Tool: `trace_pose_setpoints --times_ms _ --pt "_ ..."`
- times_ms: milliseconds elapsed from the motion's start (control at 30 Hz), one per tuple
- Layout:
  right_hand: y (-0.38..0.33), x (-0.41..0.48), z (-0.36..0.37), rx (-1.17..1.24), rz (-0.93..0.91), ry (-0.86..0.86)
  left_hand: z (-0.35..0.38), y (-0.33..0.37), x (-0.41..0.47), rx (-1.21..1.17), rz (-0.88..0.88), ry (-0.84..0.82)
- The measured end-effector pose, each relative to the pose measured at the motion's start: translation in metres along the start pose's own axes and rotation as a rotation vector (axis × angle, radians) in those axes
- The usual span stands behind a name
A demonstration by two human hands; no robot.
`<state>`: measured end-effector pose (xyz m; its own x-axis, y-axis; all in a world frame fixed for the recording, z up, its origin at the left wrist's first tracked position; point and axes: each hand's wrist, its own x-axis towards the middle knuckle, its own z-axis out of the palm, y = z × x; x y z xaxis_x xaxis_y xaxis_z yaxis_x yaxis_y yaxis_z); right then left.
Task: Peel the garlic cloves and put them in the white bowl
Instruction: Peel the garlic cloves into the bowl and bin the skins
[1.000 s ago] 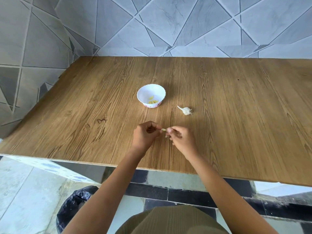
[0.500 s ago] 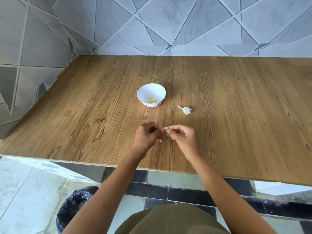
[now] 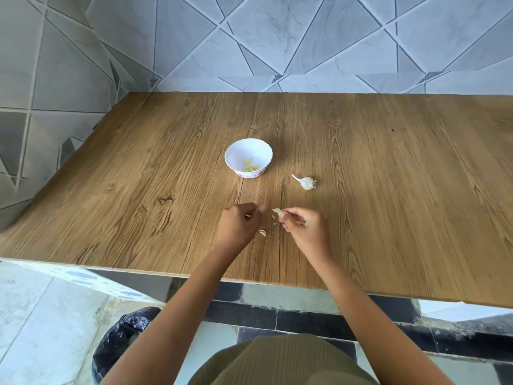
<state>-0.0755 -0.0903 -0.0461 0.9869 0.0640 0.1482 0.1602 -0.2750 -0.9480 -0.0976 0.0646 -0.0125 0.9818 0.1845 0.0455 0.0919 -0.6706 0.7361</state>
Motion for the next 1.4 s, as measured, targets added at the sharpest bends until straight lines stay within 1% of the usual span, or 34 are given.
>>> trace_pose_setpoints --times_ms 33,67,133,200,300,367,467,533,667,767,833,867,900,933,967,1000,1033,1067,1100,1133,1200,1267,1333,1400 --pt "0.0 0.0 0.0 -0.049 -0.027 0.009 0.0 -0.001 0.001 0.096 0.039 0.012" --pt "0.001 0.0 0.0 -0.098 -0.061 0.02 -0.001 -0.001 0.001 0.117 0.055 0.023" --pt "0.0 -0.001 0.0 -0.157 -0.117 0.038 -0.002 0.001 0.002 0.066 0.077 0.041" --pt "0.0 -0.001 0.0 -0.177 -0.129 0.044 -0.004 0.003 0.003 -0.008 0.1 0.036" --pt "0.0 0.0 -0.001 -0.177 -0.123 0.043 -0.006 0.008 0.003 -0.09 0.139 -0.054" --pt "-0.002 0.0 -0.001 -0.175 -0.139 0.029 -0.005 0.01 0.004 -0.112 0.143 -0.097" --pt "-0.005 -0.004 0.0 -0.198 -0.203 0.015 -0.003 0.008 0.007 -0.096 0.153 -0.075" --pt "-0.005 -0.007 0.001 -0.241 -0.281 0.051 -0.003 0.009 0.008 -0.148 0.099 -0.098" --pt "-0.003 -0.01 0.002 -0.431 -0.524 0.154 -0.002 0.013 0.003 -0.412 -0.119 -0.15" --pt "0.003 -0.008 0.002 -0.553 -0.681 0.157 0.001 0.014 -0.001 -0.561 -0.245 -0.18" --pt "0.004 -0.007 0.002 -0.585 -0.71 0.148 0.002 0.014 -0.002 -0.615 -0.291 -0.187" --pt "0.002 -0.008 0.002 -0.551 -0.667 0.144 0.002 0.013 -0.002 -0.628 -0.289 -0.189" --pt "-0.002 -0.009 0.002 -0.464 -0.573 0.123 0.001 0.011 -0.001 -0.637 -0.279 -0.195" --pt "-0.007 -0.009 0.001 -0.326 -0.433 0.084 0.0 0.01 0.0 -0.647 -0.272 -0.208" --pt "-0.011 -0.008 -0.001 -0.164 -0.256 0.027 -0.002 0.008 0.0 -0.656 -0.269 -0.225" --pt "-0.014 -0.006 -0.003 0.002 -0.064 -0.053 -0.004 0.007 0.001 -0.652 -0.259 -0.241" --pt "-0.017 -0.004 -0.005 0.148 0.089 -0.121 -0.005 0.006 0.002 -0.633 -0.237 -0.251" --pt "-0.016 -0.002 -0.006 0.222 0.178 -0.151 -0.007 0.006 0.002 -0.597 -0.208 -0.251" --pt "-0.015 -0.001 -0.006 0.238 0.204 -0.152 -0.007 0.006 0.002 -0.555 -0.18 -0.243" --pt "-0.014 -0.001 -0.005 0.191 0.177 -0.123 -0.006 0.006 0.003 -0.5 -0.156 -0.218" --pt "-0.01 -0.003 -0.002 -0.001 0.034 -0.035 -0.002 0.004 0.004 -0.353 -0.116 -0.12" --pt "-0.007 -0.006 0.001 -0.098 -0.079 0.034 0.0 0.003 0.005 -0.269 -0.097 -0.041" --pt "-0.007 -0.006 0.0 -0.047 -0.048 0.036 -0.001 0.001 0.006 -0.257 -0.094 -0.034" --pt "-0.011 -0.005 -0.002 0.079 0.062 -0.007 -0.003 0.0 0.007 -0.16 -0.064 -0.035"
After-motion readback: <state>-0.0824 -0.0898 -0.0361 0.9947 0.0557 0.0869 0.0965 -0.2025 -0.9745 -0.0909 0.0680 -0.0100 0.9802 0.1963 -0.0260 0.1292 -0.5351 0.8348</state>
